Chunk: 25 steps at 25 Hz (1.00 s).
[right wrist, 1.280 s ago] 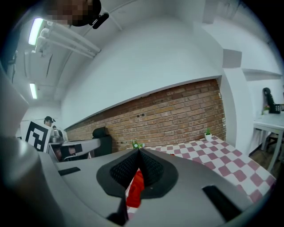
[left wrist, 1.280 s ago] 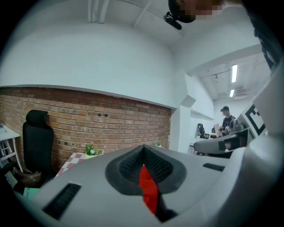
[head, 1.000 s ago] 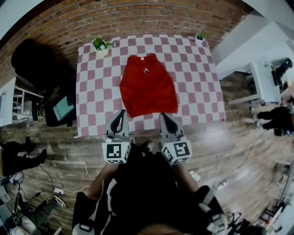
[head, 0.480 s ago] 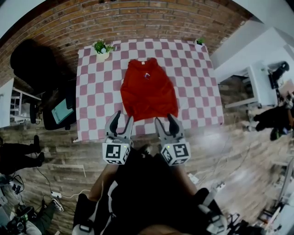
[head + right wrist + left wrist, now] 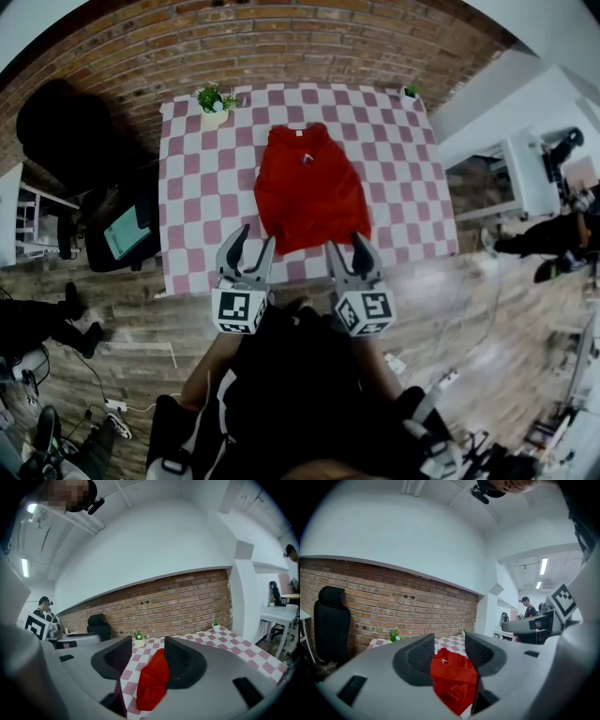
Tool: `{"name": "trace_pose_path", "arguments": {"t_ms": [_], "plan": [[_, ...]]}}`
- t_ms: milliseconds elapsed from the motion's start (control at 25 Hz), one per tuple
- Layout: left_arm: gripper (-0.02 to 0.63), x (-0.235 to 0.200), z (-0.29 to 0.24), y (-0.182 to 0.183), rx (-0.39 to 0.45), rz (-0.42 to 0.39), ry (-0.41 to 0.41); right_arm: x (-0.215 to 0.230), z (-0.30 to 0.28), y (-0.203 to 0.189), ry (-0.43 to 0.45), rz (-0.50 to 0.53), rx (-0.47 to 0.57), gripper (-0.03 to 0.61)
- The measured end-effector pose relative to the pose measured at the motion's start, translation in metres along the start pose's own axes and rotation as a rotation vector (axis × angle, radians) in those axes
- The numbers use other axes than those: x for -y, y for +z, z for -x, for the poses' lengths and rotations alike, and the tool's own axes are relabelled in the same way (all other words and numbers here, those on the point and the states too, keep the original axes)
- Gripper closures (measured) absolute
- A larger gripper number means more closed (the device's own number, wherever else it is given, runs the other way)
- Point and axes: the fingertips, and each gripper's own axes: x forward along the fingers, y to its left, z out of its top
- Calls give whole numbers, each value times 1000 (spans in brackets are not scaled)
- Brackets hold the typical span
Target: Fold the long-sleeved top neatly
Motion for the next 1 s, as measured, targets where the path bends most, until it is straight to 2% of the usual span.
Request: {"name": "trace_pose_path", "arguments": {"t_ms": [240, 440, 640, 1000], "plan": [[430, -16, -11, 1, 10, -10, -19, -3, -15, -3, -34, -9, 1, 380], [430, -22, -24, -2, -8, 28, -15, 3, -30, -4, -29, -6, -8, 380], [430, -28, -52, -11, -40, -2, -7, 20, -58, -4, 14, 10, -37, 380], [430, -47, -134, -26, -126, 25, 29, 81, -142, 10, 131, 94, -121, 380]]}}
